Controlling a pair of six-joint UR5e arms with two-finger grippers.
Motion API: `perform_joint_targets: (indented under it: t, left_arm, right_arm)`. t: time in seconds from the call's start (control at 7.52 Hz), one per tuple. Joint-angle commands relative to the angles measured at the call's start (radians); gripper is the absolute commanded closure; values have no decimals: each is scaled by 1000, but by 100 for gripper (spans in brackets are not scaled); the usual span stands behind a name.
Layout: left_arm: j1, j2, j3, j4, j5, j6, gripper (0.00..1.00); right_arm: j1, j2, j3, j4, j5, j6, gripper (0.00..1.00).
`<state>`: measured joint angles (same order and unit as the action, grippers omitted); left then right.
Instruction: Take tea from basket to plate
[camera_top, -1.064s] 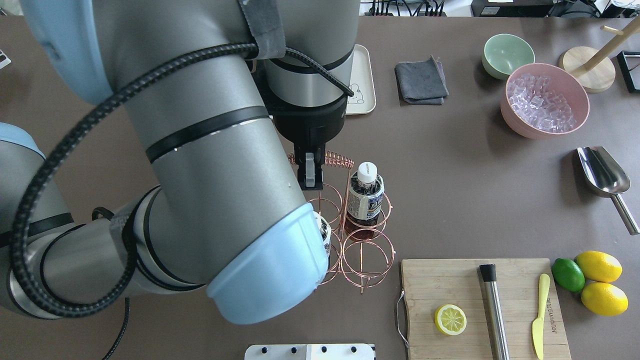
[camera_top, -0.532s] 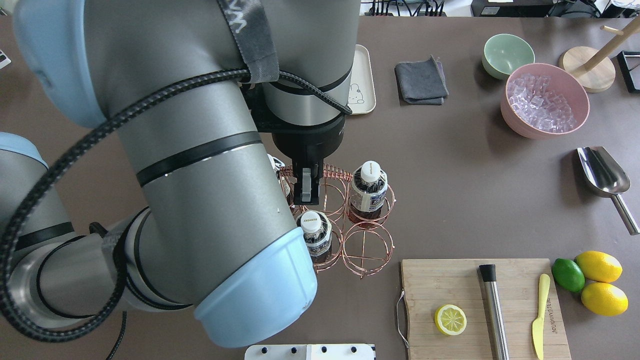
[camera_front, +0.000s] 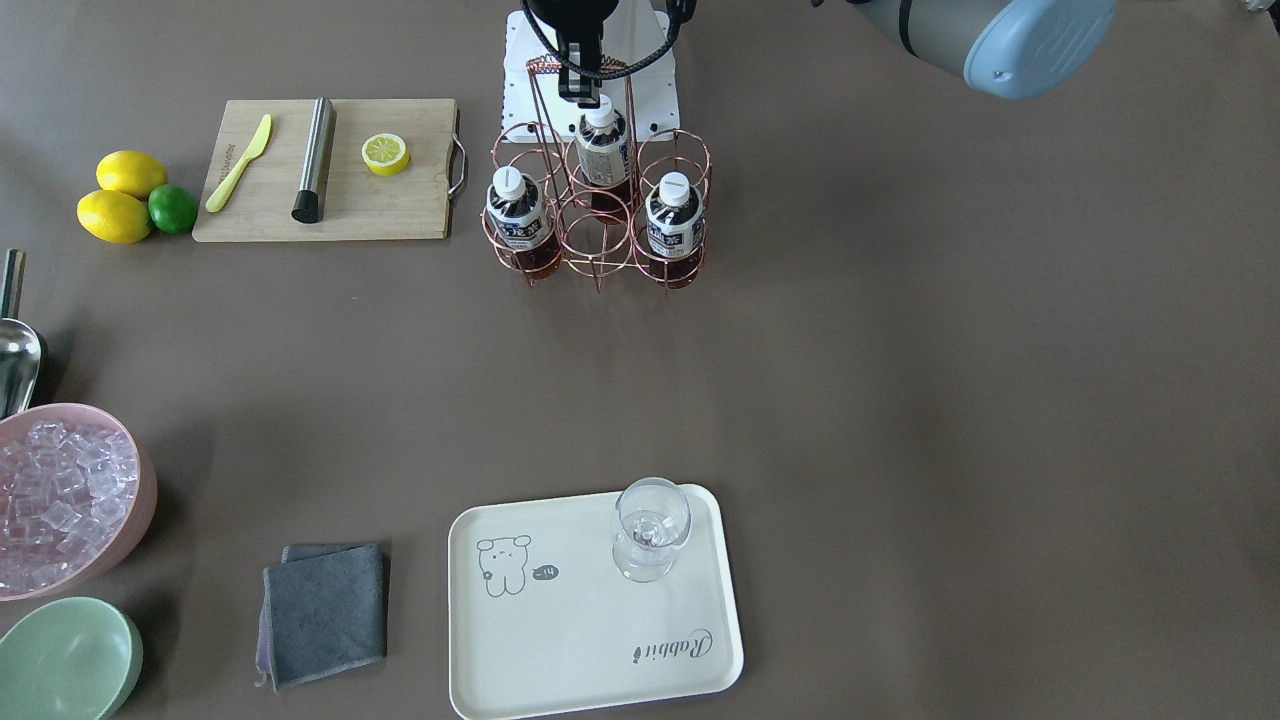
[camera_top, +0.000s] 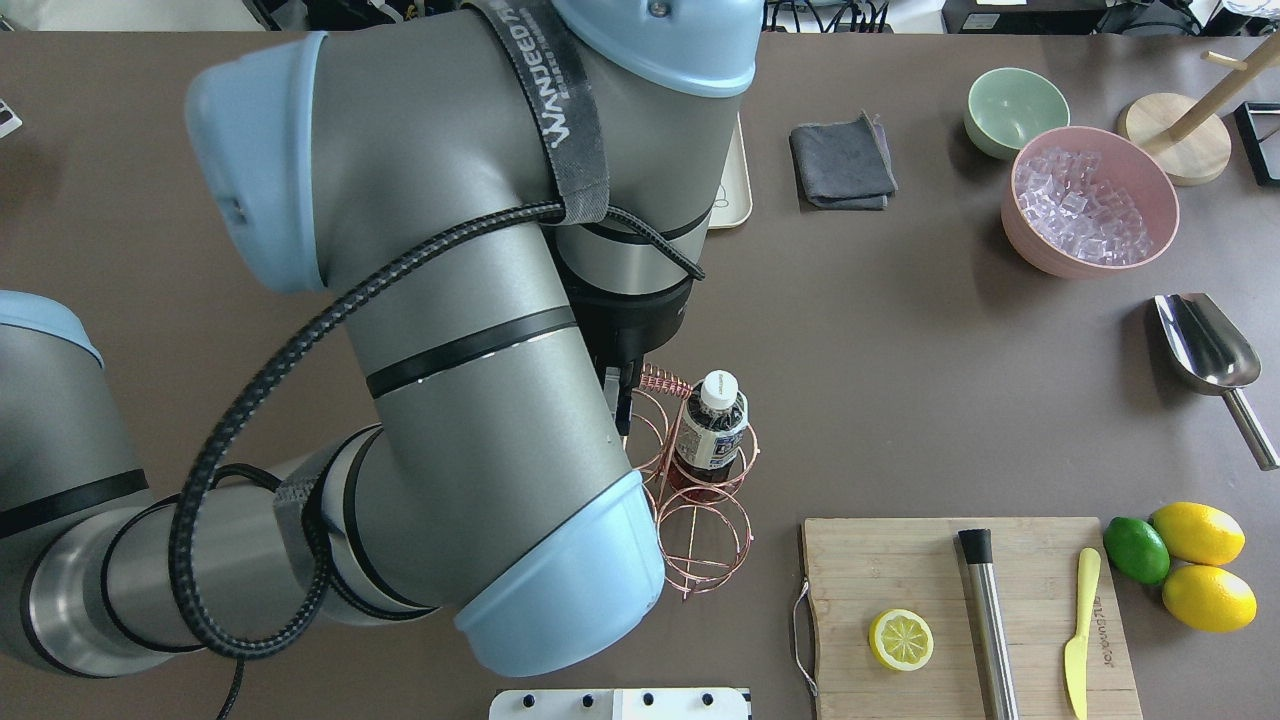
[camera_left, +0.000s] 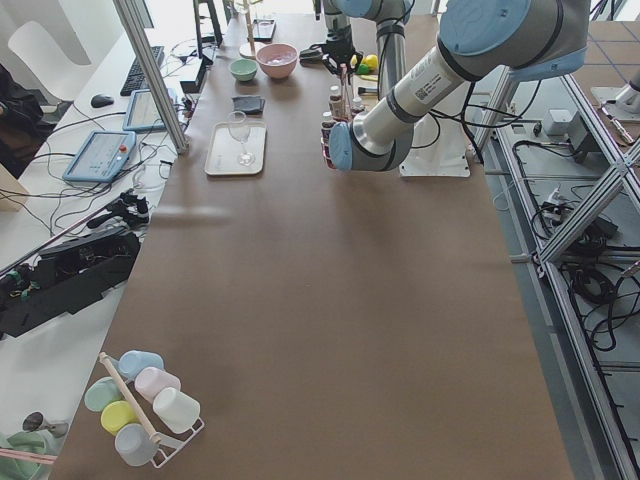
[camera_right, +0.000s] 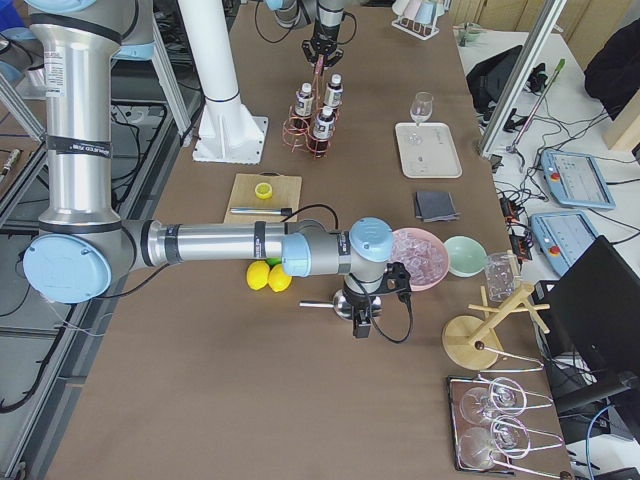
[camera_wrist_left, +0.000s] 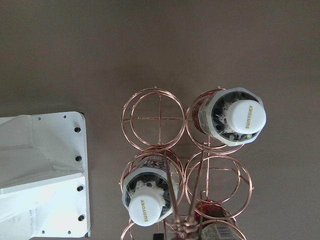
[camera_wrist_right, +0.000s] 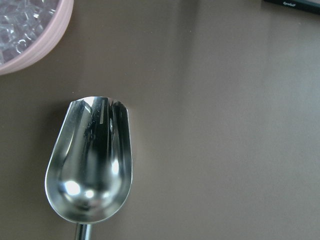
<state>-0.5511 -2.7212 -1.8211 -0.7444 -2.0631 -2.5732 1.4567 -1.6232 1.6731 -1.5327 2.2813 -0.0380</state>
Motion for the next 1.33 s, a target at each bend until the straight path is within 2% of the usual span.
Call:
perform_joint_targets:
  t: [0.0,0.13,0.53,0.8,0.93,1.2]
  left_arm:
    - [-1,20,0,5,0,30,100]
    - [-3,21,14,10,0,30,100]
    - [8,52,19,-16,-6,28,100]
    - [8,54,16,-16,-9,28,100]
    - [8,54,5,-15,-12,28,100]
    - [8,52,-21,-13,-11,28,100]
  right_arm:
    - [1,-27,-59,252,27,-94,0]
    - [5,-46,-96,363,70,-115,0]
    - [13,-29,-85,671,313,-73,0]
    - [2,-15,-50,936,351,106,1]
    - [-16,43,-47,986,353,116,8]
    - [-88,171,-43,991,348,188,1]
